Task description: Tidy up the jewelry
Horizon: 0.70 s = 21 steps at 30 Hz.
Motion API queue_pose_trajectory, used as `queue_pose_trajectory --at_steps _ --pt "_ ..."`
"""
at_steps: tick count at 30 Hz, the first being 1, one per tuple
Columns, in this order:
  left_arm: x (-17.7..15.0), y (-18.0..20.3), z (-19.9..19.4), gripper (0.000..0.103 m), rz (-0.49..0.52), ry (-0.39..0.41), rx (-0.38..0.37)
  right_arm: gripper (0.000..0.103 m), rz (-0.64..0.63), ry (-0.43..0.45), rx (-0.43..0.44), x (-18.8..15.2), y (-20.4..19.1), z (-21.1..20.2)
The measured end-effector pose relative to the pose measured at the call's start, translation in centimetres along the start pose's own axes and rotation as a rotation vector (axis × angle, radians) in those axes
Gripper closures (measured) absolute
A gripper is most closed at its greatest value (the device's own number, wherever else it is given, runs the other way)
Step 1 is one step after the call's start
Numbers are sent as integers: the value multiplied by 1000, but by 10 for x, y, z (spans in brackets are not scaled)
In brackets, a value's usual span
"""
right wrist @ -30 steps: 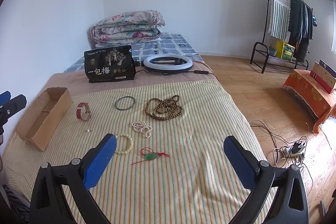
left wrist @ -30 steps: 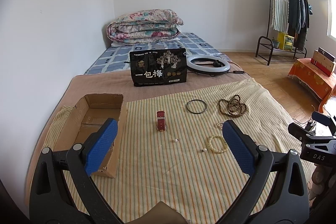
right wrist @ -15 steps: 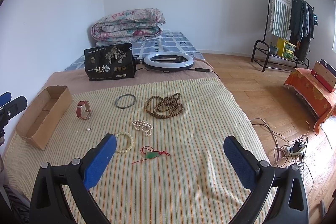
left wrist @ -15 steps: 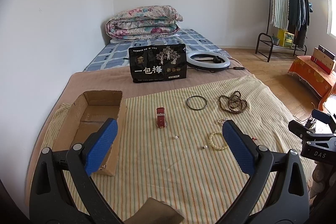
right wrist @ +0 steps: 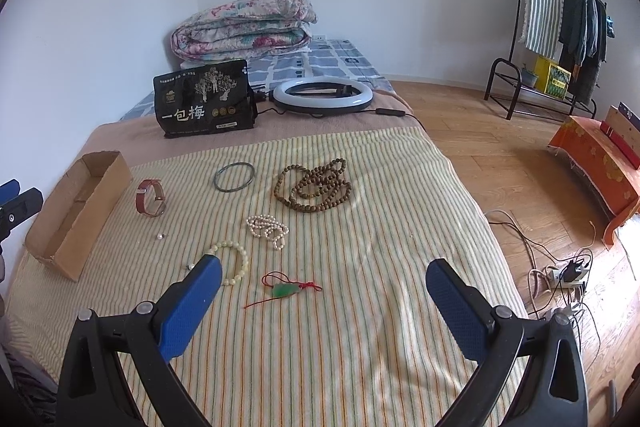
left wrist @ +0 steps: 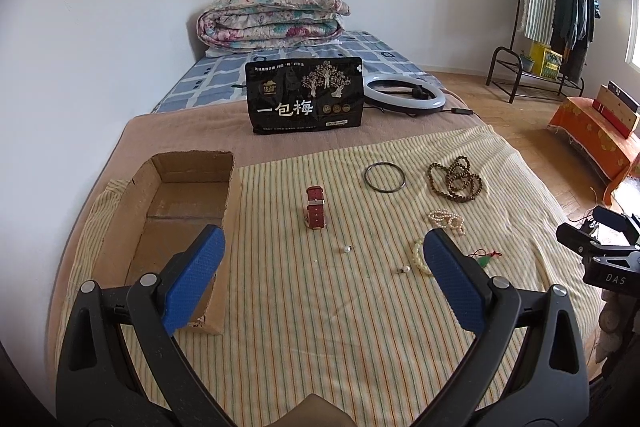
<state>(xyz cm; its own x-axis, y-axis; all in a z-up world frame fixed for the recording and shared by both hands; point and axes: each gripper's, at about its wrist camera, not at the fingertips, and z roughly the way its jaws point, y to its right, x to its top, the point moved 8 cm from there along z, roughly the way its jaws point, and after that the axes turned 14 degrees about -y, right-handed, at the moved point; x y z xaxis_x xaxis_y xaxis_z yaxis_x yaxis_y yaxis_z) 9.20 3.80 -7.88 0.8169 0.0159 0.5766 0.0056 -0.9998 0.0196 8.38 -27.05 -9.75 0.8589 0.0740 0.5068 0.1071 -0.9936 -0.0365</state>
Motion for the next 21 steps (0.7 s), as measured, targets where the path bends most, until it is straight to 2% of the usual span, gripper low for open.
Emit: queue_pose_trajectory --at_steps 2,5,8,11,14,18,21 --pt "5 -1 4 2 0 -7 -11 0 -10 -9 12 3 -1 3" --pt "11 -3 11 11 7 -19 -4 1 -47 -12 5 8 -4 8" --pt "16 -6 20 13 -1 -40 -13 3 -76 -25 18 13 -7 14" --pt "20 -7 31 21 -2 -70 -21 5 -103 -44 34 17 -8 23" --pt "20 -6 41 22 -2 -97 -35 7 -130 -64 28 19 -7 34" --pt "18 -1 55 31 7 -135 -52 11 -173 -114 41 13 -13 52" --pt "16 5 65 32 18 -164 -69 16 -190 -164 69 5 -18 68"
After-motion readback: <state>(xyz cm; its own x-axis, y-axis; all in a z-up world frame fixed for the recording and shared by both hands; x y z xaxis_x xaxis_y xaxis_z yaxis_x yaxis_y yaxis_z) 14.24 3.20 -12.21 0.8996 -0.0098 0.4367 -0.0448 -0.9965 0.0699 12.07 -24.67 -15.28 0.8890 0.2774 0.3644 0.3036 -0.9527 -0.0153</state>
